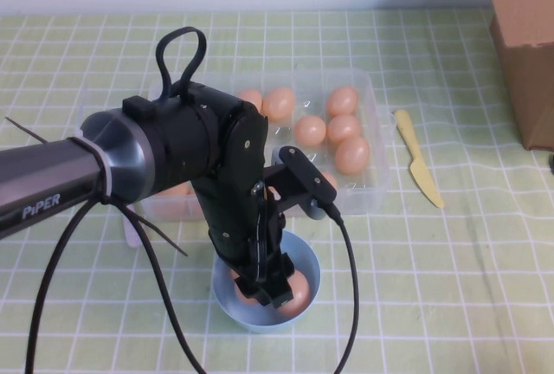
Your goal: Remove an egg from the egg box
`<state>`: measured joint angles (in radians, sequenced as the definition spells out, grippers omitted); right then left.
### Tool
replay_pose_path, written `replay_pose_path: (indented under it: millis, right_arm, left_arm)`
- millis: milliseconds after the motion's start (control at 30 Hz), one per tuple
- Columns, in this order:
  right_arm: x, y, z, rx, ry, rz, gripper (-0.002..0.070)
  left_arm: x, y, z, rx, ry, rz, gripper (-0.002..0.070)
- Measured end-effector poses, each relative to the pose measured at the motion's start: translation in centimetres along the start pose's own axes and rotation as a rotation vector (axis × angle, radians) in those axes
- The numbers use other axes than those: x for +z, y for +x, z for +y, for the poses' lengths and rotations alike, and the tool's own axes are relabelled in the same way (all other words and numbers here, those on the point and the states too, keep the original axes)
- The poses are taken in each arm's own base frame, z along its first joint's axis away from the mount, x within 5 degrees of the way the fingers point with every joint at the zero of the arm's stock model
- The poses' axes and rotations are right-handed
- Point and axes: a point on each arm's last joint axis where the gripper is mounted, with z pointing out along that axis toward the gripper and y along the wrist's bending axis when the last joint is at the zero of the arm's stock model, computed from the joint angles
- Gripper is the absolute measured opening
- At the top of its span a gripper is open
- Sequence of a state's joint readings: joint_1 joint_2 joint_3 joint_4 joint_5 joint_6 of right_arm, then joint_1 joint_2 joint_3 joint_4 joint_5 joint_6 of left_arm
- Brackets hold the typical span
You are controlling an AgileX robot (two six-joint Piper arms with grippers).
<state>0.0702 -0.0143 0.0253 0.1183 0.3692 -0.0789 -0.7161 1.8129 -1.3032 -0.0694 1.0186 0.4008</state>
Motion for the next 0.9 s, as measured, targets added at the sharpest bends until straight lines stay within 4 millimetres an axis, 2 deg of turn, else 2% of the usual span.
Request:
replay_pose_path:
  millis: [200, 467, 533, 600, 667, 733, 767, 833, 900]
  right_arm:
    - [0.0, 0.0, 0.0, 0.000, 0.000, 0.000, -0.0017]
    - [0.0, 0.0, 0.0, 0.000, 0.000, 0.000, -0.0017]
    - [0.0, 0.0, 0.0, 0.000, 0.000, 0.000, -0.0017]
    - [0.0, 0.0, 0.0, 0.000, 0.000, 0.000, -0.0017]
    - [0.0, 0.0, 0.0, 0.000, 0.000, 0.000, -0.0017]
    - [0.0, 0.0, 0.0, 0.000, 0.000, 0.000, -0.0017]
    - [0.0, 0.0, 0.0, 0.000, 0.000, 0.000, -0.0017]
    - [0.0, 0.0, 0.0, 0.000, 0.000, 0.000, -0.0017]
    - [0.0, 0.0, 0.0, 0.000, 0.000, 0.000, -0.0017]
  left_arm:
    - [0.0, 0.0, 0.0, 0.002, -0.001, -0.002, 0.0416]
    - [-0.2, 0.0, 0.1, 0.009, -0.013, -0.007, 0.0431]
    - [-1.0, 0.2, 0.2, 0.025, -0.045, -0.019, 0.0431]
    - [-2.6, 0.4, 0.2, 0.042, -0.085, -0.053, 0.0428]
    - [-5.2, 1.0, 0.1, 0.040, -0.121, -0.123, 0.0399]
    - [-7.9, 1.8, 0.1, 0.010, -0.144, -0.210, 0.0327]
    - [-9.6, 2.7, 0.2, -0.018, -0.159, -0.273, 0.0258]
    - [-11.7, 4.3, 0.5, -0.075, -0.178, -0.378, 0.0141]
    - [-13.3, 6.6, 0.8, -0.141, -0.211, -0.489, 0.0059]
